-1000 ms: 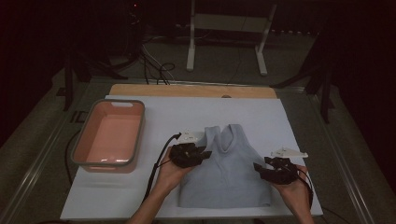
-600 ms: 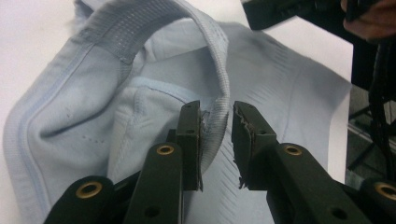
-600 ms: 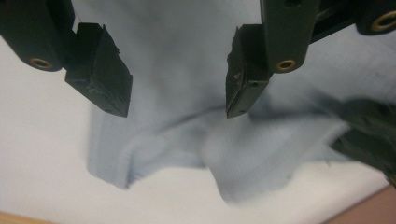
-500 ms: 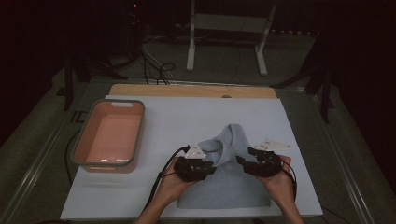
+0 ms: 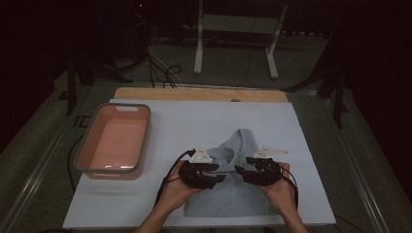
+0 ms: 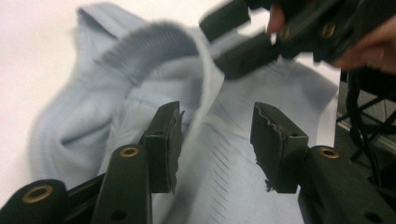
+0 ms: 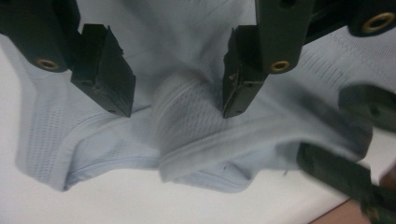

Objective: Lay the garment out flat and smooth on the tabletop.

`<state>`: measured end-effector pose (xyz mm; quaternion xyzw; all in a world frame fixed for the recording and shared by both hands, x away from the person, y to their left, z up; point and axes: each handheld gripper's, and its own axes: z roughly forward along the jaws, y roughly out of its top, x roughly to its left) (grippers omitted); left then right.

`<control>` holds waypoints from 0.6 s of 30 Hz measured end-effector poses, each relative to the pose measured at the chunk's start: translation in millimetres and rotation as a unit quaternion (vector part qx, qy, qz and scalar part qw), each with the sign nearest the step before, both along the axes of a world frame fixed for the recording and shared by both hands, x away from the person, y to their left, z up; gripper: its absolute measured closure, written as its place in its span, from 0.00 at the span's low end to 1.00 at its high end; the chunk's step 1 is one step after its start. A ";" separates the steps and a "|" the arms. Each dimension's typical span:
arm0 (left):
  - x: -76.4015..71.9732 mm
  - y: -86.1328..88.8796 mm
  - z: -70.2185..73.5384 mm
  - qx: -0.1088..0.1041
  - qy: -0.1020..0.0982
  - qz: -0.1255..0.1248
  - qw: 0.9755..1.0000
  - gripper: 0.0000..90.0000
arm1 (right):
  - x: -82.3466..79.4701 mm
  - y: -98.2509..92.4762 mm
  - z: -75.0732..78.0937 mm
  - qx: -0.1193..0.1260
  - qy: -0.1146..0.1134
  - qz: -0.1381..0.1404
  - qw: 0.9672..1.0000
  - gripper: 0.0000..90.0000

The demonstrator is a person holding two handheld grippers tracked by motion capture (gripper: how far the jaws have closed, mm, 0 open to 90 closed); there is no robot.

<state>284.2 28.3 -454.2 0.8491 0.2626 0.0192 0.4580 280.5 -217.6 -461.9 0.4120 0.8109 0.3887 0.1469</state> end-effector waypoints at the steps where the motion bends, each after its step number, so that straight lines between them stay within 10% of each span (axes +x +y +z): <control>1: 1.0 1.1 2.2 -0.001 -0.003 0.002 1.000 0.59 | 0.1 0.8 -0.8 0.000 0.002 0.001 1.000 0.52; 18: 23.5 3.7 19.7 -0.020 -0.006 0.027 0.999 0.57 | 2.0 17.6 -9.6 -0.013 0.001 0.028 1.000 0.89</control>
